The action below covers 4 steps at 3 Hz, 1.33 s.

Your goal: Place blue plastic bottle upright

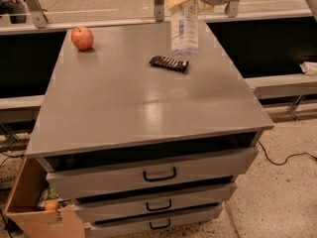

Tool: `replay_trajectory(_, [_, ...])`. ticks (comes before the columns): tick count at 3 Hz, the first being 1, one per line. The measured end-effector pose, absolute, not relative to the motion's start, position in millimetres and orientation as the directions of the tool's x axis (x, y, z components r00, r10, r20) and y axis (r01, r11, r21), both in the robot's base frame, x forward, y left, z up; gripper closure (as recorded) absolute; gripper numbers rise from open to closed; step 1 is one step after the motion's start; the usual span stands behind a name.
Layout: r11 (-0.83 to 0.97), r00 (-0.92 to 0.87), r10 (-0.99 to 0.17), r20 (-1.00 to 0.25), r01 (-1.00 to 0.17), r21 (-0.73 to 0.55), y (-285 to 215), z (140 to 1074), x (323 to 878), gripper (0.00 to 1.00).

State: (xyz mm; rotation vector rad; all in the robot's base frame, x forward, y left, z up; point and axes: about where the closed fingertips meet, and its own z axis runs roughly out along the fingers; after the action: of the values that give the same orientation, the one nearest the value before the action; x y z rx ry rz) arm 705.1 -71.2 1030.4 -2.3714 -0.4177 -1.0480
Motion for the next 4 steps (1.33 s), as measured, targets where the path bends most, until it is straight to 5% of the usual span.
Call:
replay_trajectory(2, [-0.675,0.388,0.017,0.921,0.684,-0.276,-72.0,1054.1,713.0,1.0])
replay_trajectory(4, [-0.535,0.198,0.093,0.976,0.837,-0.119,-112.9,1035.3,711.3,1.0])
